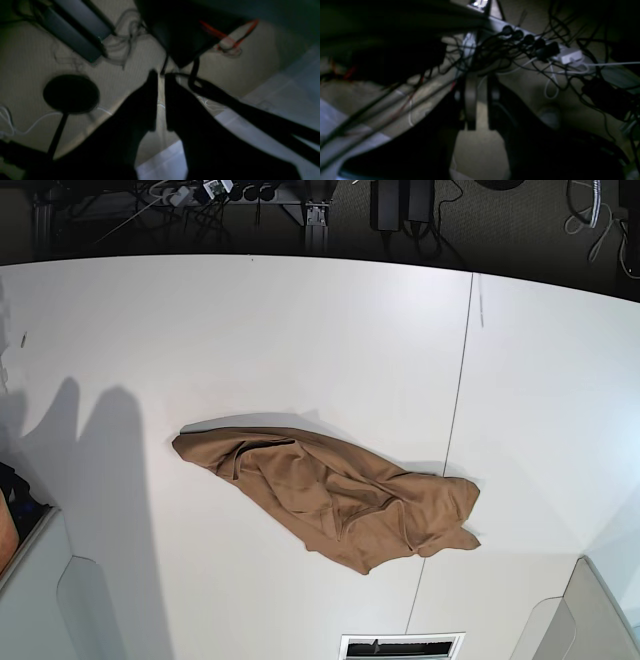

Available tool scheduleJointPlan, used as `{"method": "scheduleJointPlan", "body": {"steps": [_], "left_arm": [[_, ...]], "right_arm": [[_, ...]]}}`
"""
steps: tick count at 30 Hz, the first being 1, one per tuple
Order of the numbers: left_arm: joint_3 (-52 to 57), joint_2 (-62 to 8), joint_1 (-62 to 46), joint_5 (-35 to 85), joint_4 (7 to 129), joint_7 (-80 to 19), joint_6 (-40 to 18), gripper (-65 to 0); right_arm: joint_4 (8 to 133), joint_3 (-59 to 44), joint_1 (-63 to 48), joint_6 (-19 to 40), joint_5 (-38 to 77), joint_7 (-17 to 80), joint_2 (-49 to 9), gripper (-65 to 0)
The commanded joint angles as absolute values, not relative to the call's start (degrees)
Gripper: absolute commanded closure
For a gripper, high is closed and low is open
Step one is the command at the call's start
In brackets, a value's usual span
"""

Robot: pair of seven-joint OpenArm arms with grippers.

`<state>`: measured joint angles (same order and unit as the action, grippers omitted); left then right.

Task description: Layout the t-shirt on the table in an organized manner, then fold the t-shirt properly

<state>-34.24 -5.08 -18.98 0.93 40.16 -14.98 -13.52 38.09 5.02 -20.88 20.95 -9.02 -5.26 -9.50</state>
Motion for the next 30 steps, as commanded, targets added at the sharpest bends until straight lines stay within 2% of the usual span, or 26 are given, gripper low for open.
{"method": "scheduleJointPlan", "body": {"steps": [1, 5, 14, 18, 23, 30], "left_arm": [[-34.41, -5.34, -20.8, 0.99, 43.13, -14.83, -14.28, -5.9], [-34.41, -8.62, -26.94, 0.86, 55.09, -16.8, -11.77, -6.1], [-34.41, -17.02, -42.3, -7.2, 84.95, -16.99, -3.55, -6.2], [-34.41, -21.5, -47.66, -10.83, 96.31, -17.76, -1.45, -9.6], [-34.41, -27.05, -53.04, -14.85, 108.16, -20.97, -0.51, -9.6], [-34.06, -35.99, -59.13, -23.29, 119.85, -24.16, 6.35, -9.5]], "right_arm": [[40.91, 4.99, -22.85, 22.11, -8.73, -6.02, -10.72, -7.0], [51.57, 4.99, -30.04, 24.49, -4.97, -6.0, -13.93, -7.0], [77.6, 4.95, -45.98, 24.45, -2.37, -6.0, -22.13, -7.0], [88.27, 3.95, -51.27, 24.43, -2.35, -5.98, -24.69, -7.0], [99.31, 1.08, -55.05, 24.43, -1.8, -5.78, -27.07, -7.0], [107.81, -2.48, -55.42, 24.45, 4.19, -5.56, -28.86, -7.0]]}}
